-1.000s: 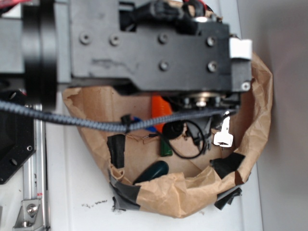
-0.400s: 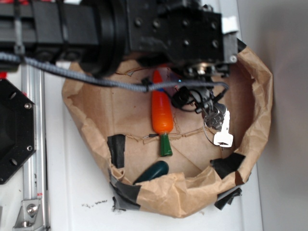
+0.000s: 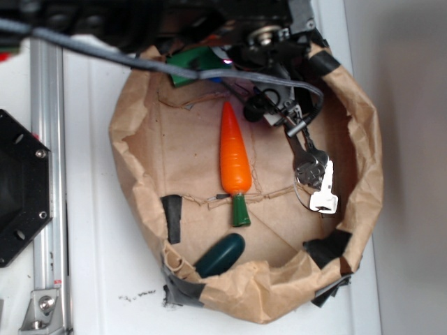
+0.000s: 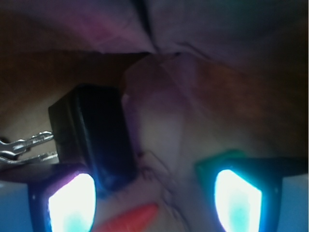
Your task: Grab the black box.
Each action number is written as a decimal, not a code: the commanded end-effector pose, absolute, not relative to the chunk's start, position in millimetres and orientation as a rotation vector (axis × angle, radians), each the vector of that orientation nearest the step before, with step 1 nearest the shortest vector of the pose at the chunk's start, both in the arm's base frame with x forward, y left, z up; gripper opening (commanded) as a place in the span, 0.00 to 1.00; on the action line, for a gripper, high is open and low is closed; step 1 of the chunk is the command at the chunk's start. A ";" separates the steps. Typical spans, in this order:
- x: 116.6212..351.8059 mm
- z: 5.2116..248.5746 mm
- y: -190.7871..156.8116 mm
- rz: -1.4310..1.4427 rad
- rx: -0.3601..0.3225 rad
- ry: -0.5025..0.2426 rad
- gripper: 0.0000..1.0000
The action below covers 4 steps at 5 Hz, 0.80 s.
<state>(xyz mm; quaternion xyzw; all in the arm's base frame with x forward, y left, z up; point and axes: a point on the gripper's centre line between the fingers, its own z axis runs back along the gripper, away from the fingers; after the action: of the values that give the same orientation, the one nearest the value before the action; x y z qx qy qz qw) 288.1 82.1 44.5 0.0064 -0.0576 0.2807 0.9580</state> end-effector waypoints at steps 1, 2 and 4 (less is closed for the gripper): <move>334.3 20.9 75.0 0.464 -0.109 -0.108 1.00; 339.3 18.0 65.5 0.419 -0.107 -0.092 1.00; 326.0 53.5 49.3 0.391 -0.120 -0.105 0.00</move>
<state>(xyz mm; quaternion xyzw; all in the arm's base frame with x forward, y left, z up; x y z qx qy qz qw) 321.8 57.2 32.7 -0.0558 -0.0168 0.2164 0.9746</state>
